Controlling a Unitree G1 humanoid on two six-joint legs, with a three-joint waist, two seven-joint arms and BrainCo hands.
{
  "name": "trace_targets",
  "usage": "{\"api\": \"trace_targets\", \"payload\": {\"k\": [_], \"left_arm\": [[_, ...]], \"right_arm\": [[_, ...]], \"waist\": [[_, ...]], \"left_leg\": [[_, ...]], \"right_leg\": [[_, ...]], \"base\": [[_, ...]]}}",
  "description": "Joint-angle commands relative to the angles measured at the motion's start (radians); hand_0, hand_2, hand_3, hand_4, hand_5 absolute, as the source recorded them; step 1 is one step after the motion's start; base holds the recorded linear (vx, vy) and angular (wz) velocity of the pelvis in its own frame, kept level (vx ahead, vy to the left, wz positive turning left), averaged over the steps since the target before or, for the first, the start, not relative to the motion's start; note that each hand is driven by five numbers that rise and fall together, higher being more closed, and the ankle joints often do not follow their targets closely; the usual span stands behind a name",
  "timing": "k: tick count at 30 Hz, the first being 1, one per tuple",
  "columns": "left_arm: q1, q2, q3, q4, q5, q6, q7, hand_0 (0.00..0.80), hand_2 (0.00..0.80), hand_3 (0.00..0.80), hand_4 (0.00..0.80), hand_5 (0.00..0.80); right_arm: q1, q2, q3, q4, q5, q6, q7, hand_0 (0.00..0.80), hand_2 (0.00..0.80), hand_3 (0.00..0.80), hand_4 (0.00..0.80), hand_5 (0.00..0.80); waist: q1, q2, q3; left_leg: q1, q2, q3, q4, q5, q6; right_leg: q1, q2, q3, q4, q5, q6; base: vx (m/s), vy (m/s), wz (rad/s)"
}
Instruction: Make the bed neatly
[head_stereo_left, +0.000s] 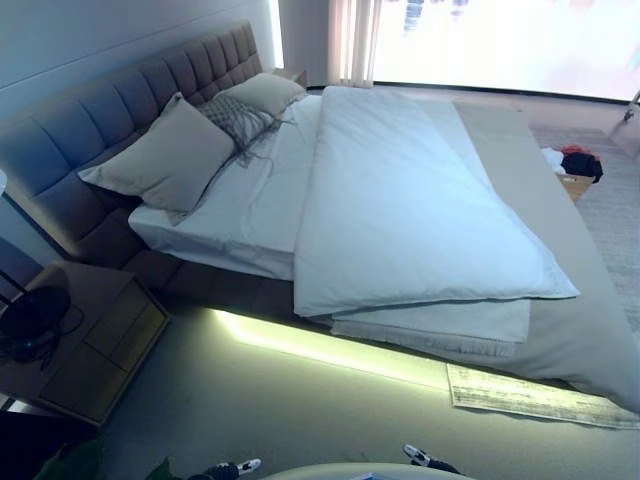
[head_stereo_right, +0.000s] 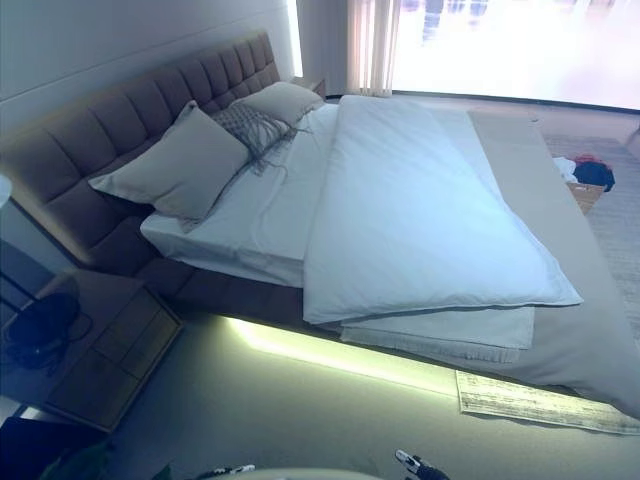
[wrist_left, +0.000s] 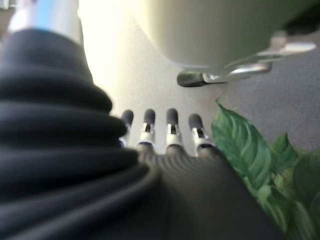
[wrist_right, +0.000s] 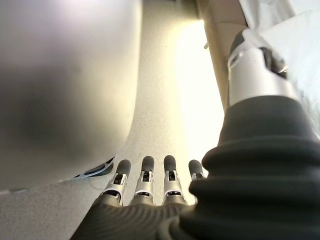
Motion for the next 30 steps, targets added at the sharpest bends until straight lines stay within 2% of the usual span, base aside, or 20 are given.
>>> {"api": "trace_targets", "payload": {"k": [1, 6, 13, 21, 25, 30], "left_arm": [[-0.073, -0.043, -0.034, 0.069, 0.036, 0.003, 0.012, 0.0, 0.0, 0.0, 0.0, 0.0], [-0.078, -0.051, -0.044, 0.063, 0.007, 0.011, -0.063, 0.0, 0.0, 0.0, 0.0, 0.0], [-0.072, -0.057, -0.055, 0.056, -0.004, 0.018, -0.036, 0.0, 0.0, 0.0, 0.0, 0.0], [-0.066, -0.052, -0.056, 0.056, 0.009, 0.029, -0.037, 0.0, 0.0, 0.0, 0.0, 0.0], [-0.063, -0.049, -0.062, 0.055, 0.025, 0.034, -0.038, 0.0, 0.0, 0.0, 0.0, 0.0], [-0.07, -0.039, -0.07, 0.049, 0.029, 0.045, -0.029, 0.0, 0.0, 0.0, 0.0, 0.0]], "right_arm": [[-0.082, 0.013, 0.007, 0.046, 0.045, -0.047, 0.011, 0.0, 0.0, 0.0, 0.0, 0.0], [-0.099, 0.012, 0.004, 0.047, 0.003, -0.071, -0.07, 0.0, 0.0, 0.0, 0.0, 0.0], [-0.109, 0.023, 0.016, 0.039, -0.033, -0.072, -0.145, 0.0, 0.0, 0.0, 0.0, 0.0], [-0.122, 0.022, 0.038, 0.071, -0.154, 0.055, -0.251, 0.0, 0.0, 0.0, 0.0, 0.0], [-0.126, 0.016, 0.033, 0.098, -0.153, 0.121, -0.29, 0.0, 0.0, 0.0, 0.0, 0.0], [-0.122, 0.008, 0.027, 0.119, -0.172, 0.162, -0.344, 0.0, 0.0, 0.0, 0.0, 0.0]], "waist": [[0.017, -0.012, 0.021], [0.015, -0.013, 0.018], [0.013, -0.015, 0.013], [0.009, -0.01, 0.014], [0.006, -0.007, 0.019], [-0.007, -0.002, 0.037]], "left_leg": [[0.019, -0.001, 0.017, 0.006, -0.067, 0.006], [0.031, -0.001, 0.024, 0.006, -0.074, 0.01], [0.042, -0.001, 0.03, 0.008, -0.077, 0.012], [0.049, 0.0, 0.039, 0.007, -0.077, 0.016], [0.05, 0.002, 0.043, 0.007, -0.073, 0.018], [0.046, 0.006, 0.045, 0.027, -0.074, 0.023]], "right_leg": [[-0.044, -0.059, 0.067, -0.005, 0.045, 0.102], [-0.039, -0.057, 0.075, -0.005, 0.046, 0.102], [-0.032, -0.055, 0.082, -0.005, 0.046, 0.1], [-0.028, -0.048, 0.091, -0.005, 0.043, 0.094], [-0.03, -0.044, 0.101, 0.0, 0.043, 0.092], [-0.048, -0.04, 0.117, 0.039, 0.028, 0.086]], "base": [[0.0, 0.0, 0.0], [0.0, 0.0, 0.0], [0.0, 0.0, 0.0], [0.0, 0.0, 0.0], [0.038, -0.027, -0.05], [0.034, -0.052, -0.08]]}}
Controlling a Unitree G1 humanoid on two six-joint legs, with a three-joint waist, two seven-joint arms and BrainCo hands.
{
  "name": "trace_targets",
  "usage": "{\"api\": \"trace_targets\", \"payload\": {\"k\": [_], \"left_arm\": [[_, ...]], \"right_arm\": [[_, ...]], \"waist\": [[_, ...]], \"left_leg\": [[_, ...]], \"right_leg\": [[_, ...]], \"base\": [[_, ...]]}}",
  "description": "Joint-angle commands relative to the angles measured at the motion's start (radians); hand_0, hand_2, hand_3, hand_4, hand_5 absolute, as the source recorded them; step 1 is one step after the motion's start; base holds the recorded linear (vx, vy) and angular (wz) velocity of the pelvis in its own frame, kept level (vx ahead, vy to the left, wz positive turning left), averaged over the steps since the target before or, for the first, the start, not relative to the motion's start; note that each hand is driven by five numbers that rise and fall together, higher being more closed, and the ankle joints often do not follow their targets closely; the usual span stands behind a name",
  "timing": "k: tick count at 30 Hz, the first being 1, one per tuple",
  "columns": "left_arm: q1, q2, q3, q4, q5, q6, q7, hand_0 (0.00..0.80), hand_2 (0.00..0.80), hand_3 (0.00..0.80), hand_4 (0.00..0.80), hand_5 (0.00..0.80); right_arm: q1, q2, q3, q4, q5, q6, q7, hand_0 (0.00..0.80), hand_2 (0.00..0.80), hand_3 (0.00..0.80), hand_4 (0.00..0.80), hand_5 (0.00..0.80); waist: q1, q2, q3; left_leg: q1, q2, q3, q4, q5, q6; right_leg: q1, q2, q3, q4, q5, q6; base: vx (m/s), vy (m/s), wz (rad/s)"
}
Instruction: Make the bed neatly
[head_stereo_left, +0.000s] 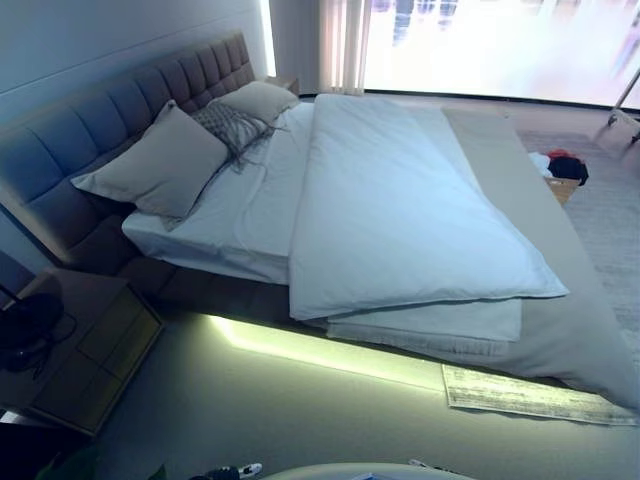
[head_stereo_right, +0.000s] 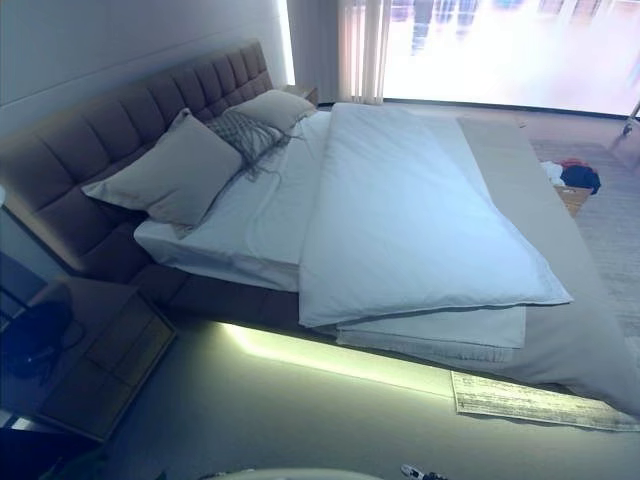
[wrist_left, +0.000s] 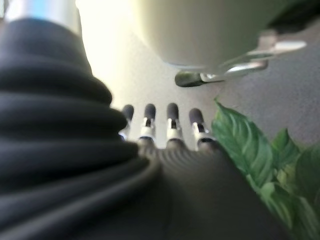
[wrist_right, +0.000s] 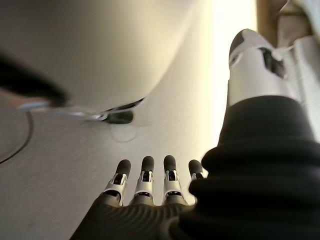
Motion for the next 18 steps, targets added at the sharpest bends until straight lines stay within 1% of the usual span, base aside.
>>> {"api": "trace_targets", "payload": {"k": [1, 4, 6, 7, 8, 9, 10, 11, 13, 15, 16, 17, 18], "left_arm": [[-0.067, -0.046, -0.046, 0.05, 0.016, 0.003, 0.006, 0.0, 0.0, 0.0, 0.0, 0.0], [-0.072, -0.048, -0.039, 0.044, -0.013, 0.004, 0.029, 0.0, 0.0, 0.0, 0.0, 0.0], [-0.075, -0.05, -0.029, 0.037, -0.03, -0.003, 0.071, 0.0, 0.0, 0.0, 0.0, 0.0], [-0.075, -0.049, -0.025, 0.035, -0.038, -0.005, 0.08, 0.0, 0.0, 0.0, 0.0, 0.0], [-0.075, -0.048, -0.018, 0.03, -0.075, -0.018, 0.102, 0.0, 0.0, 0.0, 0.0, 0.0], [-0.075, -0.052, -0.01, 0.029, -0.101, -0.035, 0.119, 0.0, 0.0, 0.0, 0.0, 0.0], [-0.074, -0.054, 0.004, 0.025, -0.12, -0.046, 0.131, 0.0, 0.0, 0.0, 0.0, 0.0], [-0.076, -0.053, 0.018, 0.023, -0.138, -0.043, 0.135, 0.0, 0.0, 0.0, 0.0, 0.0], [-0.069, -0.051, 0.041, 0.031, -0.167, -0.049, 0.142, 0.0, 0.0, 0.0, 0.0, 0.0], [-0.045, -0.051, 0.064, 0.034, -0.18, -0.057, 0.148, 0.0, 0.0, 0.0, 0.0, 0.0], [-0.042, -0.05, 0.065, 0.034, -0.182, -0.055, 0.149, 0.0, 0.0, 0.0, 0.0, 0.0], [-0.041, -0.047, 0.063, 0.036, -0.185, -0.051, 0.149, 0.0, 0.0, 0.0, 0.0, 0.0], [-0.037, -0.046, 0.063, 0.04, -0.182, -0.05, 0.152, 0.0, 0.0, 0.0, 0.0, 0.0]], "right_arm": [[-0.098, 0.007, -0.004, 0.088, -0.035, 0.031, -0.041, 0.0, 0.0, 0.0, 0.0, 0.0], [-0.1, 0.004, -0.005, 0.095, -0.044, 0.043, -0.029, 0.0, 0.0, 0.0, 0.0, 0.0], [-0.105, 0.002, 0.0, 0.094, -0.052, 0.046, -0.02, 0.0, 0.0, 0.0, 0.0, 0.0], [-0.105, -0.001, 0.003, 0.088, -0.057, 0.048, -0.018, 0.0, 0.0, 0.0, 0.0, 0.0], [-0.103, -0.008, 0.015, 0.071, -0.063, 0.052, -0.015, 0.0, 0.0, 0.0, 0.0, 0.0], [-0.099, -0.017, 0.022, 0.06, -0.07, 0.049, -0.016, 0.0, 0.0, 0.0, 0.0, 0.0], [-0.1, -0.024, 0.03, 0.049, -0.083, 0.057, -0.018, 0.0, 0.0, 0.0, 0.0, 0.0], [-0.102, -0.029, 0.035, 0.043, -0.103, 0.065, -0.026, 0.0, 0.0, 0.0, 0.0, 0.0], [-0.1, -0.038, 0.039, 0.044, -0.112, 0.063, -0.026, 0.0, 0.0, 0.0, 0.0, 0.0], [-0.104, -0.047, 0.027, 0.058, -0.13, 0.051, -0.009, 0.0, 0.0, 0.0, 0.0, 0.0], [-0.104, -0.049, 0.024, 0.06, -0.13, 0.051, -0.008, 0.0, 0.0, 0.0, 0.0, 0.0], [-0.105, -0.051, 0.02, 0.062, -0.124, 0.054, -0.007, 0.0, 0.0, 0.0, 0.0, 0.0], [-0.105, -0.053, 0.02, 0.065, -0.111, 0.05, -0.009, 0.0, 0.0, 0.0, 0.0, 0.0]], "waist": [[-0.006, 0.006, 0.036], [-0.006, 0.0, 0.05], [-0.007, -0.013, 0.062], [-0.007, -0.018, 0.067], [0.0, -0.028, 0.085], [0.007, -0.029, 0.105], [0.016, -0.026, 0.124], [0.021, -0.017, 0.136], [0.035, 0.013, 0.159], [0.044, 0.034, 0.158], [0.048, 0.037, 0.157], [0.059, 0.04, 0.154], [0.076, 0.036, 0.149]], "left_leg": [[0.021, 0.003, 0.022, 0.045, -0.077, 0.024], [-0.01, 0.006, 0.018, 0.134, -0.1, 0.021], [-0.046, 0.013, 0.024, 0.243, -0.124, 0.017], [-0.079, 0.02, 0.025, 0.317, -0.106, 0.011], [-0.172, 0.043, 0.022, 0.468, -0.02, -0.007], [-0.292, 0.052, -0.006, 0.632, 0.061, -0.026], [-0.373, 0.046, -0.044, 0.732, 0.106, -0.03], [-0.395, 0.042, -0.049, 0.701, 0.116, -0.031], [-0.375, 0.043, -0.047, 0.504, 0.16, -0.047], [-0.328, 0.07, -0.02, 0.285, 0.163, -0.045], [-0.322, 0.073, -0.016, 0.231, 0.171, -0.046], [-0.321, 0.074, -0.014, 0.12, 0.193, -0.049], [-0.332, 0.071, -0.029, 0.023, 0.204, -0.052]], "right_leg": [[-0.055, -0.045, 0.082, 0.038, 0.023, 0.084], [-0.068, -0.048, 0.087, 0.067, 0.014, 0.072], [-0.079, -0.053, 0.086, 0.096, 0.001, 0.054], [-0.082, -0.053, 0.083, 0.106, -0.005, 0.042], [-0.081, -0.05, 0.078, 0.123, -0.017, 0.014], [-0.085, -0.044, 0.077, 0.147, -0.023, -0.009], [-0.089, -0.039, 0.081, 0.18, -0.035, -0.024], [-0.087, -0.031, 0.089, 0.199, -0.047, -0.023], [-0.049, -0.005, 0.114, 0.208, -0.082, -0.009], [-0.006, 0.017, 0.129, 0.188, -0.105, 0.003], [0.007, 0.02, 0.132, 0.183, -0.11, 0.006], [0.041, 0.024, 0.14, 0.17, -0.123, 0.013], [0.083, 0.025, 0.16, 0.153, -0.142, 0.023]], "base": [[0.041, -0.087, -0.1], [0.034, -0.111, -0.07], [0.041, -0.12, -0.04], [0.037, -0.15, -0.04], [0.01, -0.176, -0.06], [0.016, -0.168, -0.03], [0.06, -0.066, -0.08], [0.171, 0.06, -0.2], [0.325, 0.151, -0.3], [0.392, 0.143, -0.14], [0.367, 0.116, -0.22], [0.408, 0.103, -0.28], [0.485, 0.112, -0.07]]}}
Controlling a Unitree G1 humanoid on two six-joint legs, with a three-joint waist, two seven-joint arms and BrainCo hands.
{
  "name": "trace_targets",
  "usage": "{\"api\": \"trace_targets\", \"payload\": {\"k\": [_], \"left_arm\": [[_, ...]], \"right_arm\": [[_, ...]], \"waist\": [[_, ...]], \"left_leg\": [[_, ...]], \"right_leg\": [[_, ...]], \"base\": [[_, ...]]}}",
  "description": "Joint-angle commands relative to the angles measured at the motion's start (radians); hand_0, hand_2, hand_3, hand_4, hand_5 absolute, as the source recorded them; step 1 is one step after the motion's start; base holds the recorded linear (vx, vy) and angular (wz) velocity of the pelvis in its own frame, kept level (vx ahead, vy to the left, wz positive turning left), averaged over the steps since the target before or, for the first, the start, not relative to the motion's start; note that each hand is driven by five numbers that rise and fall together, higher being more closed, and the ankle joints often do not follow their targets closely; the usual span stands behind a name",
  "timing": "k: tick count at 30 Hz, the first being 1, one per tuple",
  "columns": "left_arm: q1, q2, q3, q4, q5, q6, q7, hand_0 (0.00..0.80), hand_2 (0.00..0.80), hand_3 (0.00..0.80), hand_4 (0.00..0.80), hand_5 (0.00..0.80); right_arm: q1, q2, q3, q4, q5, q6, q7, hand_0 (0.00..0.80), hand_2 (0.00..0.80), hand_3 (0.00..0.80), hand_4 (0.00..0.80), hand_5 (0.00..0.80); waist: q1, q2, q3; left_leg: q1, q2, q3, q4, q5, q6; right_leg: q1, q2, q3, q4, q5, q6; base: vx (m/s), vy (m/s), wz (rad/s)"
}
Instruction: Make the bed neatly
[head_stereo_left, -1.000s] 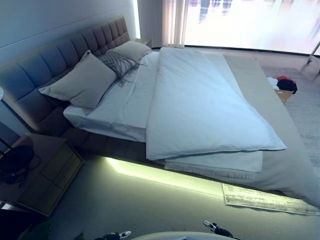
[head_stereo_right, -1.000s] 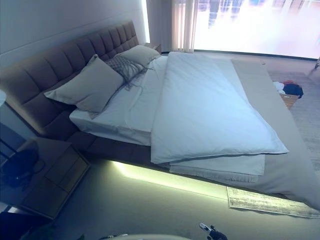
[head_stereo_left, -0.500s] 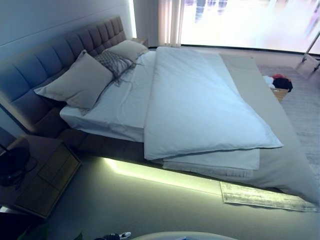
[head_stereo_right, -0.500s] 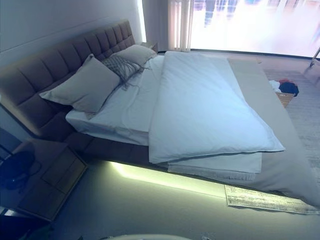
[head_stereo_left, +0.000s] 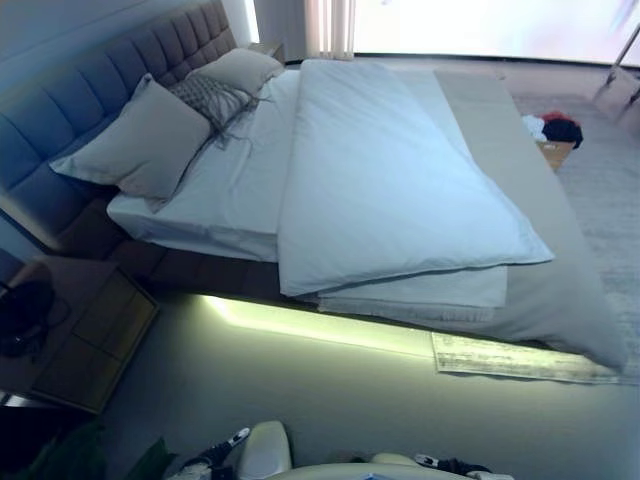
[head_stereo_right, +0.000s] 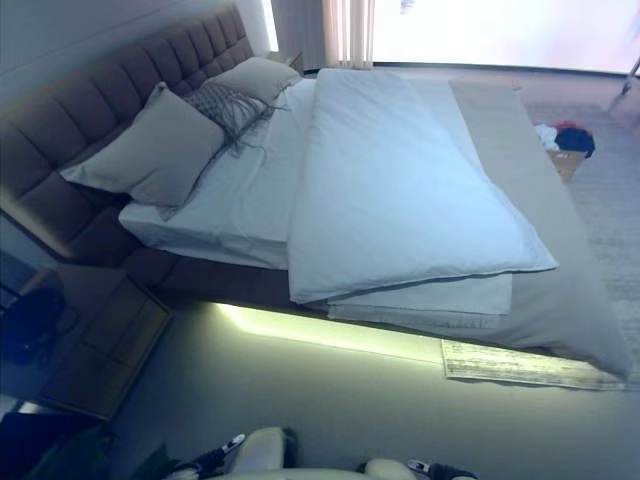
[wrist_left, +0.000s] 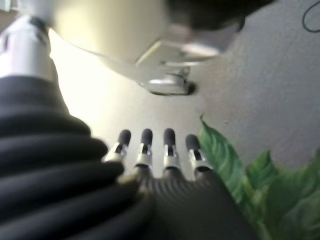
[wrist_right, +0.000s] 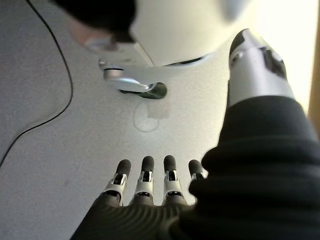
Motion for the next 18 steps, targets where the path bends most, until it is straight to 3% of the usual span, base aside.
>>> {"api": "trace_targets", "payload": {"k": [1, 2, 6, 8, 11, 14, 18], "left_arm": [[0.019, -0.012, 0.008, 0.0, -0.016, -0.014, 0.018, 0.0, 0.0, 0.0, 0.0, 0.0], [0.025, -0.014, 0.011, 0.003, -0.015, -0.02, 0.019, 0.0, 0.0, 0.0, 0.0, 0.0], [0.037, -0.014, 0.036, 0.022, 0.005, -0.025, 0.041, 0.0, 0.0, 0.0, 0.0, 0.0], [0.042, -0.001, 0.047, 0.033, 0.027, -0.036, 0.044, 0.0, 0.0, 0.0, 0.0, 0.0], [0.033, 0.016, 0.054, 0.035, 0.061, -0.019, 0.044, 0.0, 0.0, 0.0, 0.0, 0.0], [0.013, 0.031, 0.051, 0.038, 0.072, 0.0, 0.036, 0.0, 0.0, 0.0, 0.0, 0.0], [-0.002, 0.039, 0.051, 0.044, 0.093, 0.011, 0.033, 0.0, 0.0, 0.0, 0.0, 0.0]], "right_arm": [[-0.005, -0.01, -0.011, 0.025, 0.0, -0.012, 0.006, 0.0, 0.0, 0.0, 0.0, 0.0], [-0.004, -0.012, -0.013, 0.024, 0.001, -0.014, 0.011, 0.0, 0.0, 0.0, 0.0, 0.0], [-0.009, 0.001, -0.031, 0.031, 0.026, -0.022, 0.012, 0.0, 0.0, 0.0, 0.0, 0.0], [-0.009, 0.011, -0.042, 0.03, 0.03, -0.029, 0.038, 0.0, 0.0, 0.0, 0.0, 0.0], [0.001, 0.035, -0.042, 0.01, 0.041, -0.046, 0.051, 0.0, 0.0, 0.0, 0.0, 0.0], [-0.007, 0.048, -0.044, -0.008, 0.061, -0.062, 0.057, 0.0, 0.0, 0.0, 0.0, 0.0], [-0.015, 0.057, -0.052, -0.022, 0.067, -0.069, 0.058, 0.0, 0.0, 0.0, 0.0, 0.0]], "waist": [[0.057, -0.014, -0.013], [0.066, -0.016, -0.018], [0.091, -0.032, -0.058], [0.101, -0.04, -0.076], [0.104, -0.047, -0.101], [0.109, -0.057, -0.116], [0.108, -0.063, -0.13]], "left_leg": [[-0.047, -0.018, -0.025, -0.168, 0.182, 0.017], [-0.07, -0.011, -0.03, -0.168, 0.19, 0.014], [-0.055, 0.011, 0.015, -0.168, 0.156, 0.02], [-0.028, 0.007, 0.002, -0.146, 0.155, 0.026], [-0.03, 0.0, -0.001, -0.045, 0.122, 0.04], [-0.058, -0.022, -0.009, 0.065, 0.06, 0.064], [-0.075, -0.049, 0.016, 0.135, 0.004, 0.097]], "right_leg": [[0.162, -0.015, 0.095, 0.005, -0.098, 0.095], [0.187, -0.015, 0.104, 0.002, -0.122, 0.098], [0.262, -0.07, 0.096, -0.015, -0.167, 0.134], [0.273, -0.098, 0.082, -0.005, -0.168, 0.148], [0.272, -0.147, 0.045, 0.016, -0.15, 0.168], [0.265, -0.215, 0.027, 0.034, -0.109, 0.196], [0.263, -0.252, 0.019, 0.074, -0.066, 0.204]], "base": [[0.452, 0.101, 0.06], [0.458, 0.135, 0.04], [0.489, 0.2, -0.38], [0.519, 0.215, -0.39], [0.454, 0.232, -0.47], [0.382, 0.241, 0.02], [0.361, 0.235, -0.05]]}}
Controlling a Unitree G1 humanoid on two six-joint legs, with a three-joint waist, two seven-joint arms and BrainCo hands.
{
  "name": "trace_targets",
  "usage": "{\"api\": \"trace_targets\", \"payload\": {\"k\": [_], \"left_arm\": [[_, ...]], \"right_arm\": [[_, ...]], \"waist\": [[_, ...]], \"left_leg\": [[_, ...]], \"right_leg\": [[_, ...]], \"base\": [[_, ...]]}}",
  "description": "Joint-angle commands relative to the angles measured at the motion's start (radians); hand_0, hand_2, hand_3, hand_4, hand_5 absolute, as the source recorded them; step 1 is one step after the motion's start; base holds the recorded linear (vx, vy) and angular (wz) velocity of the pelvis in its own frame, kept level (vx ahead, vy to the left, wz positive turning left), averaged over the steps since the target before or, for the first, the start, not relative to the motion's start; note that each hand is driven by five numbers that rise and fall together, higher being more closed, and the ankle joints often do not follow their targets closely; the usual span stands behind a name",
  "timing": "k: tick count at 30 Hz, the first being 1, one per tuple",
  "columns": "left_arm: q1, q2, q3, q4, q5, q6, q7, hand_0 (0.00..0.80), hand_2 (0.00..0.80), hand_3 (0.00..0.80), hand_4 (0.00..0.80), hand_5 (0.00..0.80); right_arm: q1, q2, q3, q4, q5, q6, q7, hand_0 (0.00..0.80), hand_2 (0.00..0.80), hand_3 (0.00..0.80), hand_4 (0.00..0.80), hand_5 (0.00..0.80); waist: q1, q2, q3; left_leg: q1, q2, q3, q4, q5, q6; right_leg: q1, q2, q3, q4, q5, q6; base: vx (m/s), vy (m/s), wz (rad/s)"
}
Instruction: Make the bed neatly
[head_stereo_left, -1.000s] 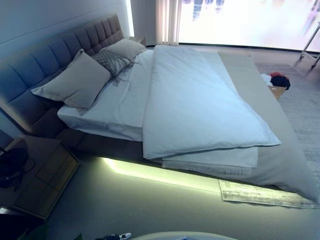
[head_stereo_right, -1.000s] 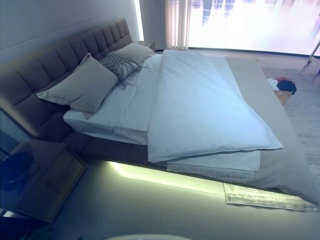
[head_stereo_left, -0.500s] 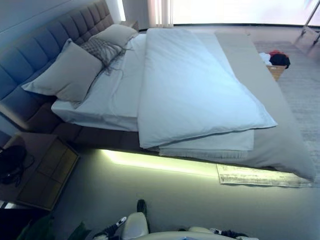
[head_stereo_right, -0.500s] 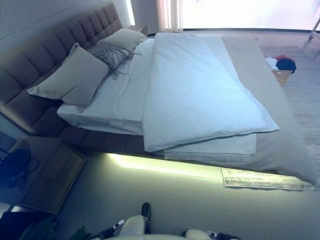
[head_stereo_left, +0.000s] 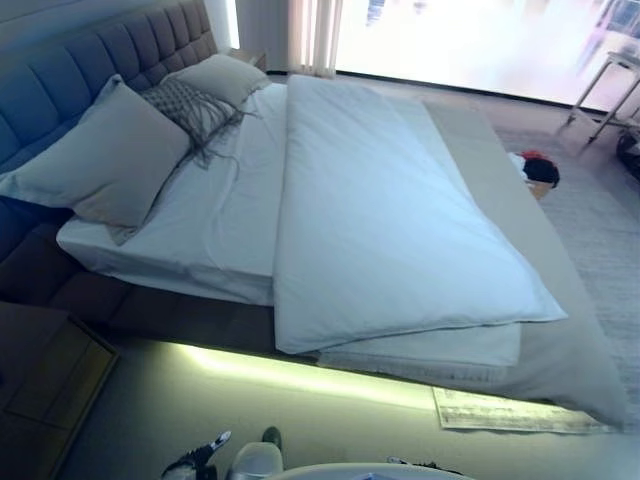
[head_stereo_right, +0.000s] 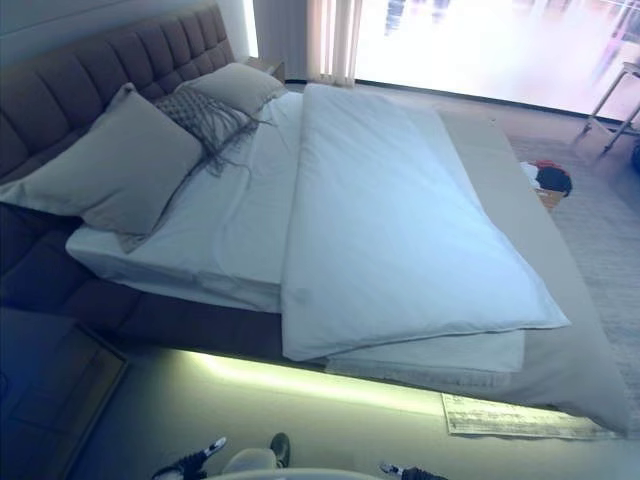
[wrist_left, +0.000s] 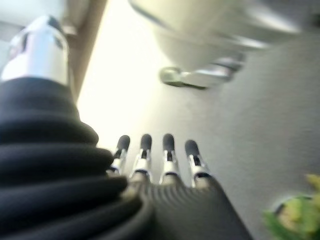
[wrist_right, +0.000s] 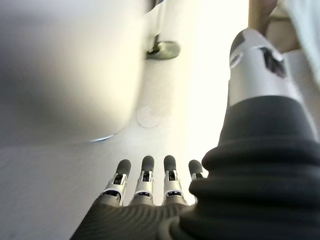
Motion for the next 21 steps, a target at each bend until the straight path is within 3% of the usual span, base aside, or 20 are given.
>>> {"api": "trace_targets", "payload": {"k": [1, 3, 5, 7, 8, 9, 11, 13, 14, 21], "left_arm": [[0.015, -0.024, -0.017, 0.036, 0.078, 0.007, 0.002, 0.0, 0.0, 0.0, 0.0, 0.0], [0.004, -0.011, -0.024, 0.034, 0.106, 0.01, -0.005, 0.0, 0.0, 0.0, 0.0, 0.0], [-0.003, -0.003, -0.026, 0.031, 0.111, 0.013, 0.006, 0.0, 0.0, 0.0, 0.0, 0.0], [-0.012, 0.015, -0.022, 0.03, 0.088, 0.009, 0.013, 0.0, 0.0, 0.0, 0.0, 0.0], [-0.017, 0.02, -0.02, 0.031, 0.085, 0.007, 0.014, 0.0, 0.0, 0.0, 0.0, 0.0], [-0.022, 0.025, -0.02, 0.03, 0.085, 0.006, 0.015, 0.0, 0.0, 0.0, 0.0, 0.0], [-0.031, 0.036, -0.017, 0.021, 0.086, 0.0, 0.008, 0.0, 0.0, 0.0, 0.0, 0.0], [-0.034, 0.037, -0.01, 0.017, 0.067, -0.007, 0.006, 0.0, 0.0, 0.0, 0.0, 0.0], [-0.026, 0.024, -0.002, 0.018, 0.056, -0.006, 0.009, 0.0, 0.0, 0.0, 0.0, 0.0], [0.042, -0.044, 0.01, 0.045, 0.076, -0.039, 0.008, 0.0, 0.0, 0.0, 0.0, 0.0]], "right_arm": [[-0.014, -0.061, -0.024, -0.046, 0.041, -0.016, -0.005, 0.0, 0.0, 0.0, 0.0, 0.0], [-0.013, -0.065, -0.027, -0.049, 0.052, -0.02, -0.016, 0.0, 0.0, 0.0, 0.0, 0.0], [-0.018, -0.07, -0.028, -0.053, 0.058, -0.021, -0.01, 0.0, 0.0, 0.0, 0.0, 0.0], [-0.025, -0.08, -0.017, -0.052, 0.067, -0.031, 0.017, 0.0, 0.0, 0.0, 0.0, 0.0], [-0.024, -0.083, -0.016, -0.053, 0.07, -0.038, 0.02, 0.0, 0.0, 0.0, 0.0, 0.0], [-0.023, -0.085, -0.018, -0.054, 0.076, -0.05, 0.024, 0.0, 0.0, 0.0, 0.0, 0.0], [-0.032, -0.088, -0.021, -0.062, 0.093, -0.066, 0.029, 0.0, 0.0, 0.0, 0.0, 0.0], [-0.046, -0.09, -0.022, -0.066, 0.098, -0.067, 0.033, 0.0, 0.0, 0.0, 0.0, 0.0], [-0.054, -0.089, -0.025, -0.07, 0.091, -0.054, 0.014, 0.0, 0.0, 0.0, 0.0, 0.0], [-0.027, -0.076, -0.029, -0.068, 0.146, -0.054, 0.056, 0.0, 0.0, 0.0, 0.0, 0.0]], "waist": [[0.001, 0.057, -0.035], [-0.013, 0.048, -0.035], [-0.036, 0.055, -0.028], [-0.075, 0.075, 0.0], [-0.087, 0.079, 0.012], [-0.101, 0.076, 0.021], [-0.12, 0.075, 0.044], [-0.116, 0.081, 0.056], [-0.111, 0.075, 0.054], [-0.109, 0.077, 0.011]], "left_leg": [[-0.161, 0.08, -0.041, 0.118, -0.014, -0.03], [-0.137, 0.048, -0.014, 0.111, -0.036, -0.004], [-0.085, 0.046, 0.009, 0.083, -0.044, 0.002], [0.008, 0.065, 0.041, 0.031, -0.04, -0.013], [0.042, 0.064, 0.045, 0.015, -0.045, -0.021], [0.08, 0.053, 0.035, 0.002, -0.07, -0.035], [0.101, 0.044, 0.035, -0.002, -0.103, -0.035], [0.121, 0.057, 0.052, 0.013, -0.146, -0.039], [0.115, 0.056, 0.071, 0.033, -0.136, -0.039], [0.196, 0.074, 0.057, -0.013, -0.128, -0.069]], "right_leg": [[0.02, -0.041, -0.017, 0.128, 0.038, 0.046], [-0.043, -0.061, -0.018, 0.217, 0.148, 0.054], [-0.153, -0.061, -0.036, 0.242, 0.19, 0.047], [-0.297, -0.005, -0.081, 0.175, 0.143, 0.02], [-0.353, 0.005, -0.103, 0.115, 0.16, 0.016], [-0.428, 0.0, -0.111, 0.058, 0.209, 0.028], [-0.525, -0.019, -0.126, 0.013, 0.299, 0.038], [-0.517, -0.029, -0.156, 0.016, 0.277, 0.051], [-0.473, -0.025, -0.18, -0.013, 0.263, 0.04], [-0.36, 0.02, -0.199, -0.065, 0.215, 0.025]], "base": [[0.345, 0.225, -0.14], [0.269, 0.165, -0.01], [0.25, 0.094, 0.03], [0.239, -0.018, -0.23], [0.196, -0.135, -0.27], [0.124, -0.152, -0.23], [0.053, -0.148, -0.33], [0.086, -0.108, 0.07], [0.137, -0.096, 0.35], [0.18, -0.056, 0.15]]}}
